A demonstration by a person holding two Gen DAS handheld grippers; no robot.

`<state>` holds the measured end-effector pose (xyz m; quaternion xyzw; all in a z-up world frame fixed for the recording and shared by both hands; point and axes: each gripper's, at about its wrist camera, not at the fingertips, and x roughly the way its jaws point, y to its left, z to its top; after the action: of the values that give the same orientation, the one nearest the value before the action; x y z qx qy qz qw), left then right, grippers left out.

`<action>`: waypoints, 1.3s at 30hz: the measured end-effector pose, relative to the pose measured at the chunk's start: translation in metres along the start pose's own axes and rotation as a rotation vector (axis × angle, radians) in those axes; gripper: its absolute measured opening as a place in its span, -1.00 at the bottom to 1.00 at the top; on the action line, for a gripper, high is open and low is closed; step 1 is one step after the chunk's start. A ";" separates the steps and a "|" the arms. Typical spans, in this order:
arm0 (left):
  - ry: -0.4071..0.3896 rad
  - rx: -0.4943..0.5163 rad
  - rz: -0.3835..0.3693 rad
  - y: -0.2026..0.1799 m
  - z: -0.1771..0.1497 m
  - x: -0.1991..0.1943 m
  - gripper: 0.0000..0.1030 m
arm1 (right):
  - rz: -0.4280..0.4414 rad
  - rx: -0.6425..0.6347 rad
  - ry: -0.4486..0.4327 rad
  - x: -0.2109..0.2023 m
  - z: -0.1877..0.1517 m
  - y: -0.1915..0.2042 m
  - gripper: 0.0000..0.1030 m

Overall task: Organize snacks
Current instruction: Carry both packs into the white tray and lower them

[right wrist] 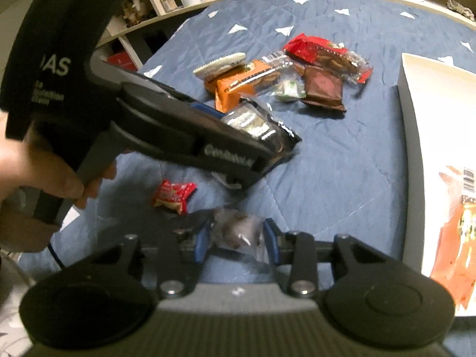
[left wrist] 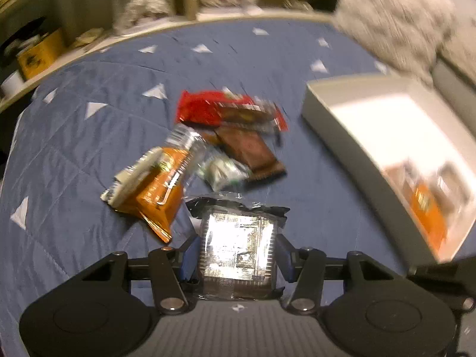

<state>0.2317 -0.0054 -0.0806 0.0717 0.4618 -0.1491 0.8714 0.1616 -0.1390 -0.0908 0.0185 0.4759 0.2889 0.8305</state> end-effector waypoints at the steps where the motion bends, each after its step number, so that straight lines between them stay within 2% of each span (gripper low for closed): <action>1: -0.012 -0.029 -0.006 0.003 0.001 -0.003 0.06 | -0.001 -0.003 -0.006 -0.003 0.000 0.000 -0.14; 6: -0.058 -0.125 -0.002 0.010 0.004 -0.018 0.06 | -0.012 0.005 -0.035 -0.015 0.002 -0.004 -0.15; 11: -0.115 -0.187 0.015 0.008 0.005 -0.036 0.06 | -0.053 0.030 -0.117 -0.035 0.009 -0.014 -0.16; 18: -0.162 -0.245 -0.005 0.005 0.012 -0.057 0.06 | -0.099 0.066 -0.211 -0.062 0.021 -0.032 -0.16; 22: -0.181 -0.240 -0.011 -0.008 0.023 -0.063 0.06 | -0.124 0.086 -0.247 -0.079 0.030 -0.046 -0.16; 30: -0.187 -0.247 -0.061 -0.048 0.048 -0.053 0.06 | -0.211 0.085 -0.278 -0.111 0.031 -0.082 -0.16; 39: -0.172 -0.276 -0.105 -0.091 0.076 -0.029 0.06 | -0.286 0.165 -0.292 -0.134 0.019 -0.139 -0.16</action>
<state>0.2461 -0.1056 -0.0121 -0.0860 0.4046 -0.1350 0.9004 0.1905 -0.3169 -0.0190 0.0604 0.3702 0.1227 0.9188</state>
